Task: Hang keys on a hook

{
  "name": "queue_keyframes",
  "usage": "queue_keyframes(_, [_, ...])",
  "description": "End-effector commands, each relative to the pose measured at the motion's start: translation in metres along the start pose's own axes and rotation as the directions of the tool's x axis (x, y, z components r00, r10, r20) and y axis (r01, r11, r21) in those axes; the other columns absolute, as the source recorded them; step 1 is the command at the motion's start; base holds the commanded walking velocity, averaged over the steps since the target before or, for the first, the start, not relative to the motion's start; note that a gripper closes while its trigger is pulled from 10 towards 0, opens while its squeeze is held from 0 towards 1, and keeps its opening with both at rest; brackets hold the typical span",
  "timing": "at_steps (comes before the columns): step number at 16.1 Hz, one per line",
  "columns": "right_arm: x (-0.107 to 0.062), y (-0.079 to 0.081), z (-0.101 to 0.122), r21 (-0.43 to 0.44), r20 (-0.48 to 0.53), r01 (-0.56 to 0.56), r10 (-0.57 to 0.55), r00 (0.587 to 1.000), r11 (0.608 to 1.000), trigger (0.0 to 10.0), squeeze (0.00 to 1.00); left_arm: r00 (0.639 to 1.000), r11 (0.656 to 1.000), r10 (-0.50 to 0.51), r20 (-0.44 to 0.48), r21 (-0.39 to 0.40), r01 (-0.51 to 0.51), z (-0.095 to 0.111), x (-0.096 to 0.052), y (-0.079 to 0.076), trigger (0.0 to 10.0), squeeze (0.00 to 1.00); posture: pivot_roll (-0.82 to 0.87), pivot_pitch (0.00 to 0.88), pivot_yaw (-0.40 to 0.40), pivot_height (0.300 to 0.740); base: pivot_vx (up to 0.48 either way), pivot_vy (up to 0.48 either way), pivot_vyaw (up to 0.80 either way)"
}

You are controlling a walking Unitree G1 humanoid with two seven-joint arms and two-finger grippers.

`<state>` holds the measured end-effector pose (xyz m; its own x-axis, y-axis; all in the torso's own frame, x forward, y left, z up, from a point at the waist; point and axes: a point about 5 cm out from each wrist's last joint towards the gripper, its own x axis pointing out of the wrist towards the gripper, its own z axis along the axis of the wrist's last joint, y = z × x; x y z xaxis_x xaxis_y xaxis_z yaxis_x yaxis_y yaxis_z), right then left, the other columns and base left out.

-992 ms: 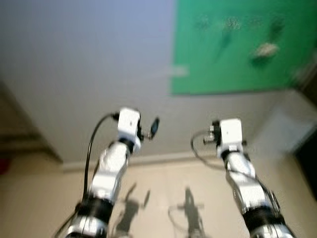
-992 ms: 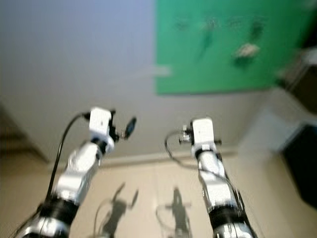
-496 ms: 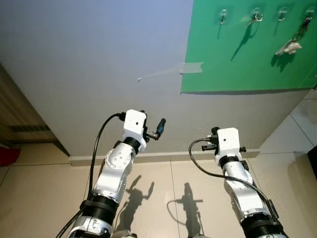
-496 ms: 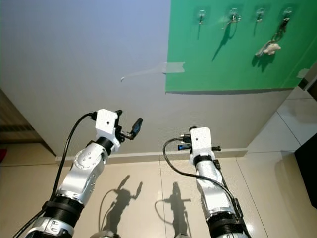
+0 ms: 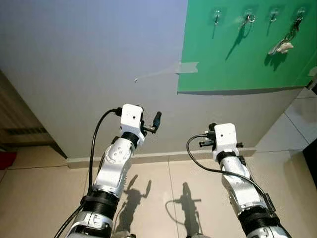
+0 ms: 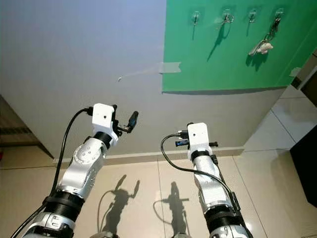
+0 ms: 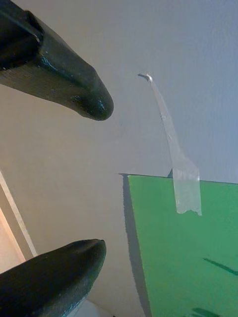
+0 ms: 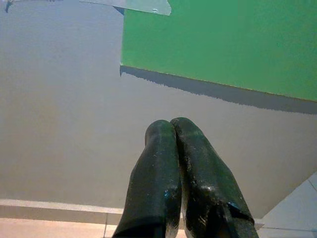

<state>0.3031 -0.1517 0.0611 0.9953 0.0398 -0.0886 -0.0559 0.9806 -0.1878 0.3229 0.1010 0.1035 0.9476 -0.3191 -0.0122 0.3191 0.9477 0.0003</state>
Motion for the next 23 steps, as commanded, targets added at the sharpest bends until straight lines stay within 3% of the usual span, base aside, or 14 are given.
queue_keyframes(1, [0.002, 0.002, 0.0, 0.002, -0.01, -0.007, 0.007, 1.0, 1.0, 10.0, 0.0, 1.0, 1.0, 0.007, 0.008, 0.003, -0.008, 0.004, 0.001, 0.0, 10.0, 0.0, -0.02, 0.0, 0.006, 0.74, -0.48, 0.0, 0.0])
queue_keyframes(8, [-0.002, 0.002, -0.005, 0.001, -0.022, -0.005, 0.005, 1.0, 1.0, 10.0, 0.0, 0.998, 0.998, 0.058, 0.02, -0.008, -0.058, 0.006, 0.0, 0.007, 10.0, 0.0, -0.03, 0.0, 0.012, 0.74, -0.156, 0.0, 0.0])
queue_keyframes(16, [-0.006, 0.001, -0.004, -0.027, 0.01, -0.002, 0.002, 1.0, 1.0, 10.0, 0.0, 0.999, 0.999, 0.037, 0.02, 0.024, -0.037, 0.004, -0.002, 0.006, 10.0, 0.0, -0.05, 0.0, 0.021, 0.74, 0.0, 0.0, 0.0])
queue_keyframes(21, [-0.007, 0.007, -0.007, -0.009, -0.008, -0.02, 0.02, 1.0, 1.0, 10.0, 0.0, 1.0, 1.0, 0.003, 0.017, -0.007, -0.003, 0.0, -0.008, 0.007, 10.0, 0.0, -0.04, 0.0, 0.018, 0.74, 0.0, 0.0, -0.56])
queue_keyframes(23, [-0.005, 0.014, -0.004, 0.017, 0.003, -0.06, 0.06, 0.998, 0.998, 10.0, 0.0, 1.0, 1.0, 0.009, -0.003, 0.029, -0.009, -0.005, -0.014, 0.014, 10.0, 0.0, -0.02, 0.0, 0.01, 0.74, 0.0, 0.0, -0.56])
